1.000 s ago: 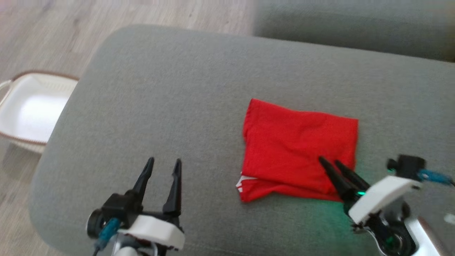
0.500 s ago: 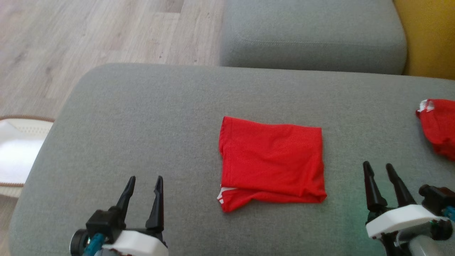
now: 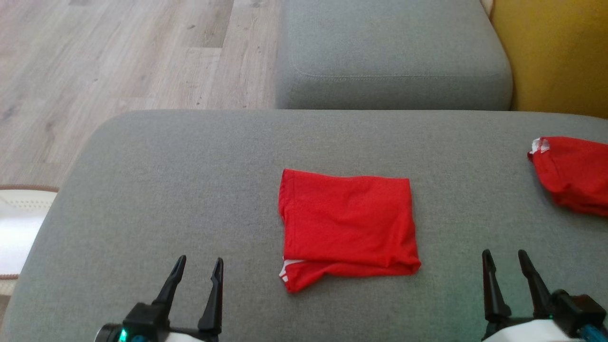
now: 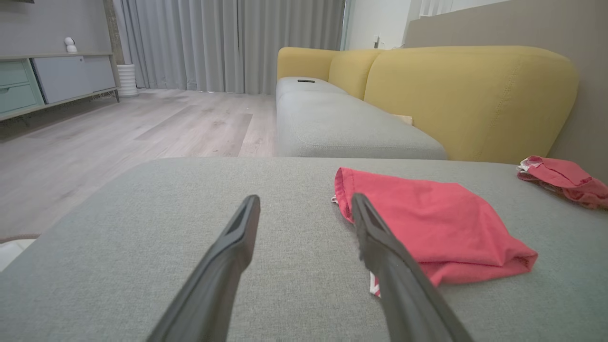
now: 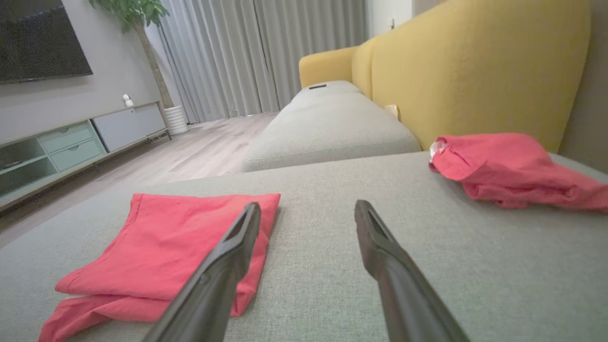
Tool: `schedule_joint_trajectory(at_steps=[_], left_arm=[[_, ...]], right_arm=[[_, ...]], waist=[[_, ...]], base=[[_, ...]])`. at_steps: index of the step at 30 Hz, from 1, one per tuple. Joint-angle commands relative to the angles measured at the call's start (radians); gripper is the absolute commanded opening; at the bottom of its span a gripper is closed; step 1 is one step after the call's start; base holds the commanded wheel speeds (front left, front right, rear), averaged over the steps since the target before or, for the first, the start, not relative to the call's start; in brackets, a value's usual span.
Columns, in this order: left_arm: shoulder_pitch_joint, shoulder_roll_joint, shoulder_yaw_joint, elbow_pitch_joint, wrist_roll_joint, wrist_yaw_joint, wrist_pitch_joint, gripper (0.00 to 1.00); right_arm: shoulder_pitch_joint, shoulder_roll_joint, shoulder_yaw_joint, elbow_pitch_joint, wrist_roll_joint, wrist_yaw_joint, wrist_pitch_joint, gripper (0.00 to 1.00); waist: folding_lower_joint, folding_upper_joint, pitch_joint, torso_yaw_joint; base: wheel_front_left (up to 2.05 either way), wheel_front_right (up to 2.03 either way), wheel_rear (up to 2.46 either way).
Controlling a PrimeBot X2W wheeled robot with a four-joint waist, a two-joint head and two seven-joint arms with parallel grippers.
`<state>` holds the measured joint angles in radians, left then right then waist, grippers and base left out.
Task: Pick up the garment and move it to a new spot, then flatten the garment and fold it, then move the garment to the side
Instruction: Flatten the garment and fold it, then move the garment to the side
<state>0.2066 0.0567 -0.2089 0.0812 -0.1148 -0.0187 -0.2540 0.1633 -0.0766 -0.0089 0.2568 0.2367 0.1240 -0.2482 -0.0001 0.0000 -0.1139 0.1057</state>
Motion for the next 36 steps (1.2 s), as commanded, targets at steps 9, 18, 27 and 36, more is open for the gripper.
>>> schedule_joint_trajectory(at_steps=[9, 18, 27, 36], left_arm=[[-0.008, -0.006, 0.054, -0.018, 0.052, 0.011, -0.008, 1.0], [-0.002, -0.006, 0.061, -0.018, 0.05, 0.01, -0.008, 1.0], [0.001, -0.006, 0.061, -0.019, 0.054, 0.013, -0.008, 1.0], [-0.001, -0.006, 0.057, -0.025, 0.051, 0.019, -0.008, 1.0]], right_arm=[[0.004, 0.0, 0.026, -0.087, -0.11, 0.007, -0.013, 1.0], [0.005, 0.007, 0.046, -0.088, -0.106, 0.007, -0.013, 1.0], [0.011, 0.007, 0.048, -0.092, -0.107, 0.007, -0.014, 1.0], [0.014, 0.006, 0.05, -0.093, -0.109, 0.007, -0.014, 1.0]], waist=[[0.0001, 0.0, -0.01, 0.0], [0.0001, 0.0, -0.007, 0.011], [0.0001, 0.0, -0.003, 0.011], [0.0001, 0.0, 0.009, 0.015]], base=[[0.0, 0.0, 0.0], [0.0, 0.0, 0.0], [0.0, 0.0, 0.0], [0.0, 0.0, 0.0]])
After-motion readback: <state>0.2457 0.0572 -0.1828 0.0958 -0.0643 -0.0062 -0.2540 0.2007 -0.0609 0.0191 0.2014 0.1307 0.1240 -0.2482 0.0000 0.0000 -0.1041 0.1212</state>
